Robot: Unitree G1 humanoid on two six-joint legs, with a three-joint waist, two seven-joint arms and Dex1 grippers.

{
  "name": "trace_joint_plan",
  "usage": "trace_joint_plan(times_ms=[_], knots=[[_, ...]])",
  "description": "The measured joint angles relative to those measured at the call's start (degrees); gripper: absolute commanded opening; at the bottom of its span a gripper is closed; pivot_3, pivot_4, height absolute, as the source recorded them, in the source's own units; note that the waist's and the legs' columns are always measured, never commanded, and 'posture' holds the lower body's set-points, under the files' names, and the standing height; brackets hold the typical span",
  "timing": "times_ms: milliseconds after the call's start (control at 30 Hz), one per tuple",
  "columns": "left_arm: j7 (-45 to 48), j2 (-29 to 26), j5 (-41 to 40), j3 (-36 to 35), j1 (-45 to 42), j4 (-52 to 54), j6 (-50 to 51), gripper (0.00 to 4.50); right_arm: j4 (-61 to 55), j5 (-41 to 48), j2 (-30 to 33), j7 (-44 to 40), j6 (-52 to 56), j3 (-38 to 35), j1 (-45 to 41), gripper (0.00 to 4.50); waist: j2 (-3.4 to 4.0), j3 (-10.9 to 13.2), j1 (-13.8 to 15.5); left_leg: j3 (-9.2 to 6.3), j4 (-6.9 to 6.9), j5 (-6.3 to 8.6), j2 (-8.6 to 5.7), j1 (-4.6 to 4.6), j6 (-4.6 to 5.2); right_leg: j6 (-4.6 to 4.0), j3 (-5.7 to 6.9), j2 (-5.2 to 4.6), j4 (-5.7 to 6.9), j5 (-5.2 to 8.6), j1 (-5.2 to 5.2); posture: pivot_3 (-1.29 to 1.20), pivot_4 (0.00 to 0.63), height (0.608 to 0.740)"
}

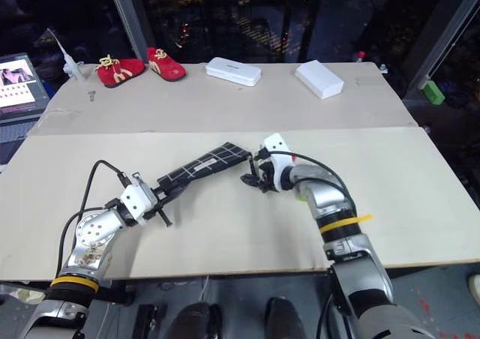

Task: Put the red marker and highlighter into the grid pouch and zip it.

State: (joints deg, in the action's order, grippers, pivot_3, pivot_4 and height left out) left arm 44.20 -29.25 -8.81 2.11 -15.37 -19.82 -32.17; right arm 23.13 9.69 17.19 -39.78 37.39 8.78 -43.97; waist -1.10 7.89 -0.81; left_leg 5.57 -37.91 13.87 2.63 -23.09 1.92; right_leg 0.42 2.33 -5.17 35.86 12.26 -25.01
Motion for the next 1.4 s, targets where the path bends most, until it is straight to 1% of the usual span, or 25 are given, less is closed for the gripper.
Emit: trace_joint_plan(times_ms=[100, 167, 200, 233, 267, 333, 367, 400, 533, 700, 867, 1000, 1133, 1233, 1400], knots=[[-0.2, 0.0, 0.0, -0.1, 0.0, 0.1, 0.0, 0.0, 1.7, -0.5, -0.1, 0.2, -1.6, -0.1, -0.8, 2.91, 0.0, 0.0, 0.0, 0.0, 0.0, 0.0, 0.01, 0.01, 0.0, 0.0, 0.0, 0.01, 0.0, 0.0, 0.0, 0.0, 0.15, 0.74], [-0.2, 0.0, 0.0, -0.1, 0.0, 0.1, 0.0, 0.0, 2.0, -0.5, -0.2, 0.1, -2.6, -0.3, -0.9, 2.1, 0.0, 0.0, 0.0, 0.0, 0.0, 0.0, 0.01, 0.01, 0.0, 0.0, 0.0, 0.01, -0.01, 0.0, 0.0, 0.0, 0.15, 0.74], [-0.3, 0.0, 0.0, -0.1, 0.0, 0.1, 0.0, 0.0, 2.0, -0.4, -0.2, -0.2, -3.0, -0.3, -0.9, 1.82, 0.0, 0.0, 0.0, 0.0, 0.0, 0.0, 0.01, 0.01, 0.0, 0.0, 0.0, 0.01, -0.01, 0.0, 0.0, 0.0, 0.15, 0.74], [-0.3, 0.0, 0.0, -0.2, 0.0, 0.1, 0.0, 0.0, 2.0, -0.4, -0.2, -0.6, -3.3, -0.3, -0.9, 1.43, 0.0, 0.0, 0.0, -0.01, 0.0, 0.0, 0.01, 0.02, 0.0, 0.0, 0.0, 0.01, 0.0, 0.0, 0.0, 0.0, 0.15, 0.74], [-0.3, 0.0, 0.0, -0.2, 0.0, 0.1, 0.0, 0.0, 2.0, -0.4, -0.2, -0.9, -3.4, -0.3, -0.9, 1.17, 0.0, 0.0, 0.0, -0.01, 0.0, 0.0, 0.01, 0.02, 0.0, 0.0, 0.0, 0.01, 0.0, 0.0, 0.0, 0.0, 0.15, 0.74], [-0.3, 0.0, 0.0, -0.3, 0.0, 0.1, 0.0, 0.0, 1.9, -0.4, -0.2, -1.5, -3.5, -0.3, -0.8, 0.34, 0.0, 0.0, -0.1, -0.01, 0.0, 0.0, 0.02, 0.02, 0.0, 0.0, 0.0, 0.01, 0.0, 0.0, 0.0, 0.0, 0.15, 0.74], [-0.3, 0.0, 0.0, -0.3, 0.0, 0.1, 0.0, 0.0, 1.9, -0.4, -0.2, -1.7, -3.5, -0.3, -0.8, 0.07, 0.0, 0.0, -0.1, -0.01, 0.0, 0.0, 0.02, 0.02, 0.0, 0.0, 0.0, 0.01, 0.01, 0.0, 0.0, 0.0, 0.15, 0.74], [-0.3, 0.0, 0.0, -0.4, 0.0, 0.1, 0.0, 0.0, 1.8, -0.4, -0.2, -2.1, -3.5, -0.3, -0.8, 0.01, 0.0, 0.0, -0.1, -0.01, 0.0, 0.0, 0.02, 0.02, 0.0, 0.0, 0.0, 0.01, 0.01, 0.0, 0.0, 0.0, 0.15, 0.74], [-0.3, 0.0, 0.0, -0.4, 0.0, 0.1, 0.0, 0.0, 0.5, -0.5, -0.4, -3.9, -3.5, 0.8, -0.8, 0.01, 0.0, 0.0, -0.1, -0.02, 0.0, 0.0, 0.02, 0.02, 0.0, 0.0, 0.0, 0.01, 0.01, 0.0, 0.0, 0.0, 0.15, 0.74], [-0.3, 0.0, 0.0, -0.4, 0.0, 0.1, 0.0, 0.0, -0.3, -2.1, -1.0, -3.7, -3.5, 3.2, -0.8, 0.01, 0.0, 0.0, 0.0, -0.02, 0.0, 0.0, 0.02, 0.02, 0.0, 0.0, 0.0, 0.0, 0.02, 0.0, 0.0, 0.0, 0.15, 0.74], [-0.3, 0.2, 0.0, -0.5, -0.1, 0.0, 0.0, 0.0, -3.8, -3.6, -2.0, -5.4, -3.5, 7.2, -0.8, 0.01, 0.0, 0.0, -0.1, -0.03, 0.0, 0.0, 0.03, 0.02, 0.0, 0.0, 0.01, 0.02, 0.04, 0.0, -0.01, 0.0, 0.15, 0.74], [-0.2, 0.5, 0.0, -0.7, -0.8, -0.4, 0.0, 0.0, -4.2, -5.6, -3.5, -6.2, -3.5, 11.0, -0.8, 0.01, 0.01, 0.0, -0.1, -0.02, -0.01, 0.0, 0.02, 0.03, -0.01, 0.0, 0.01, 0.02, 0.03, 0.0, -0.01, 0.0, 0.15, 0.74], [0.2, 0.6, 0.0, -0.8, -1.8, -1.2, 0.0, 0.0, -4.5, -6.3, -4.9, -7.9, -3.5, 13.1, -1.9, 0.01, 0.01, 0.0, -0.1, -0.02, -0.01, -0.01, 0.0, 0.02, -0.01, 0.0, 0.01, 0.02, 0.05, 0.0, -0.01, 0.0, 0.15, 0.74], [0.5, 0.8, 0.0, -0.8, -2.4, -1.4, 0.0, 0.0, -6.3, -6.2, -6.0, -10.0, -3.5, 13.9, -3.4, 0.01, 0.01, 0.0, -0.1, -0.04, -0.01, 0.0, 0.01, 0.01, -0.01, 0.0, 0.02, 0.04, 0.12, 0.0, -0.01, 0.0, 0.15, 0.74], [1.3, 1.3, 0.0, -0.8, -2.7, -2.4, 0.0, 0.0, -5.5, -6.1, -7.4, -10.2, -3.5, 12.9, -6.8, 0.01, 0.01, 0.0, -0.1, -0.02, -0.02, -0.01, -0.01, 0.01, -0.01, 0.0, 0.03, 0.03, 0.12, 0.0, 0.0, 0.0, 0.15, 0.74]])
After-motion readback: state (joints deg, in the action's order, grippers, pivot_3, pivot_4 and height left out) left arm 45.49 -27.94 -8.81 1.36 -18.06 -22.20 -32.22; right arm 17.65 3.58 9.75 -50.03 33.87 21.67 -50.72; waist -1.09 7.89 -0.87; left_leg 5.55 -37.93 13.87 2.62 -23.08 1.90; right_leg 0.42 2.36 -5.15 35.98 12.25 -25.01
